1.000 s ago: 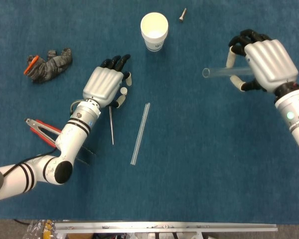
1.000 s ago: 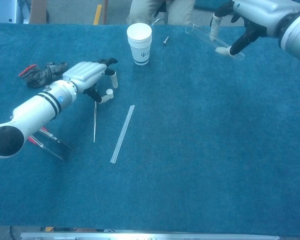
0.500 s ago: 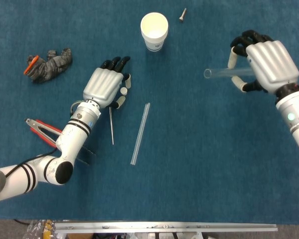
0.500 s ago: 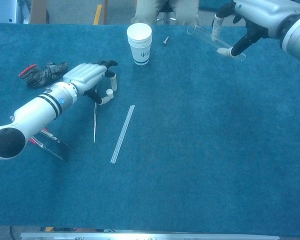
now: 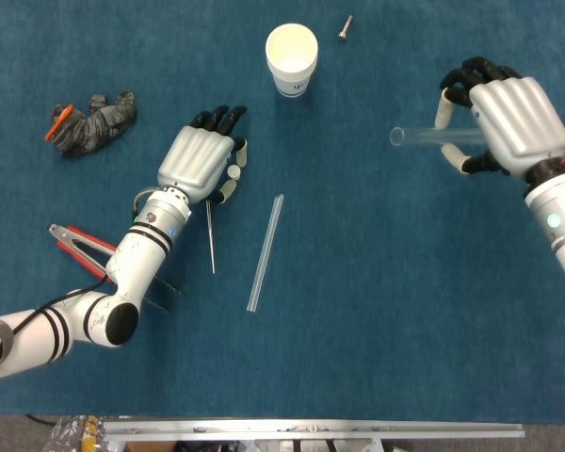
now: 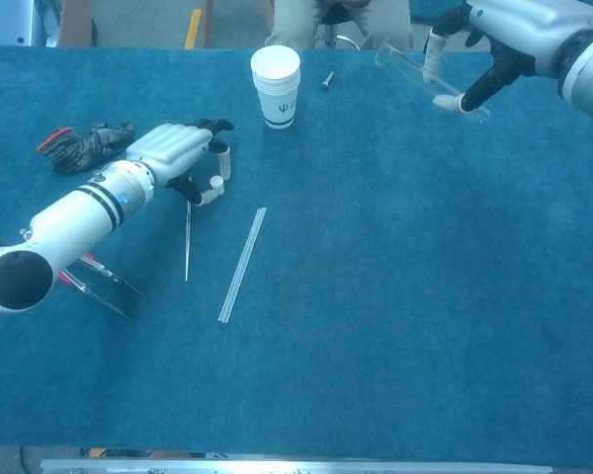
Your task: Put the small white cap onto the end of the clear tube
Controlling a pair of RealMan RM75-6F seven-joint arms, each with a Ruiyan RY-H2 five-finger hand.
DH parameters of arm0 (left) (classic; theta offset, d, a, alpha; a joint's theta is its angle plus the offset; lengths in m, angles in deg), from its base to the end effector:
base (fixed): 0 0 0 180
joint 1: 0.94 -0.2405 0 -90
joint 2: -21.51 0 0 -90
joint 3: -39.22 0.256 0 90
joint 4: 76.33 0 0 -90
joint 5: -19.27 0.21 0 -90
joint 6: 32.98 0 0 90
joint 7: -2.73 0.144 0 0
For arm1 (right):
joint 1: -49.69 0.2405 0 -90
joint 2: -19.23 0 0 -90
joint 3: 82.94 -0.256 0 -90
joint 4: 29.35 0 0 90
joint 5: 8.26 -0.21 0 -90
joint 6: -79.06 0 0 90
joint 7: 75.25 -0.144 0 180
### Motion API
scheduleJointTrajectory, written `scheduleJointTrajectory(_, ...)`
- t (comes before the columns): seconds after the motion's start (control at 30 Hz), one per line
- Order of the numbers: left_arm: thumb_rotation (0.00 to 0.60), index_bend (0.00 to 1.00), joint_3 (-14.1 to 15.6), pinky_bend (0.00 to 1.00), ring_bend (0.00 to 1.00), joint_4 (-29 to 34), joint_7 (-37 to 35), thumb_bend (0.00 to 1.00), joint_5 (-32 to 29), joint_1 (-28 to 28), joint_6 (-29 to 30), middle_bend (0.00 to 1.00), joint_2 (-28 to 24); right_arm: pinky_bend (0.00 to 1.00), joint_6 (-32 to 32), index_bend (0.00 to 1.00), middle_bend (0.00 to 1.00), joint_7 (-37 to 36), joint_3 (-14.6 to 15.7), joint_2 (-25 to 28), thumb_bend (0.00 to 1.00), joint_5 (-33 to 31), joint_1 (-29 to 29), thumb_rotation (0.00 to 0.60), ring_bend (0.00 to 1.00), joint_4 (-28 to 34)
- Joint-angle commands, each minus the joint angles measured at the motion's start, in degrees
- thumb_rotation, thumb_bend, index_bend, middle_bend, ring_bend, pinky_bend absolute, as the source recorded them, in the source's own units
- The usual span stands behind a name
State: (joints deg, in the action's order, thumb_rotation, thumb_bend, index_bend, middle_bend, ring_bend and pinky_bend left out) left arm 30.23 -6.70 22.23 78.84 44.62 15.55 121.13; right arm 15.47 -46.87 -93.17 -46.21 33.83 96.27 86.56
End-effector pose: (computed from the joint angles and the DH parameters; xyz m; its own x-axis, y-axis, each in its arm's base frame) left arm -0.1609 0.3549 -0.0745 0.4846 0.3537 0.8000 0.8618 -0.3500 -0.3673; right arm -0.1167 -0.3216 0.0888 0.3811 -0.2915 0.8774 -0.9188 -0.2244 0.3246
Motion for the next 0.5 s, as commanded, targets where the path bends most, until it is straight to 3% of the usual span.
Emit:
scheduleJointTrajectory(0.03, 0.600, 0.43, -0.03, 0.02, 0.00, 0.19, 0.12, 0.32, 0.02, 0.04, -0.02, 0.04, -0.19, 0.23, 0.09, 0.63, 0.30, -0.13, -0.01, 0.01, 0.29, -0.03, -0.05, 0.600, 0.15, -0.08)
scheduleJointTrajectory(0.5, 0.600, 0.45, -0.10, 0.02, 0.00, 0.76, 1.07, 0.32, -0.45, 0.27, -0.05, 0.05, -0.61, 0.23, -0.14, 0.64, 0.30, -0.21, 0.04, 0.21, 0.29, 0.34, -0.37, 0.600, 0.15, 0.27)
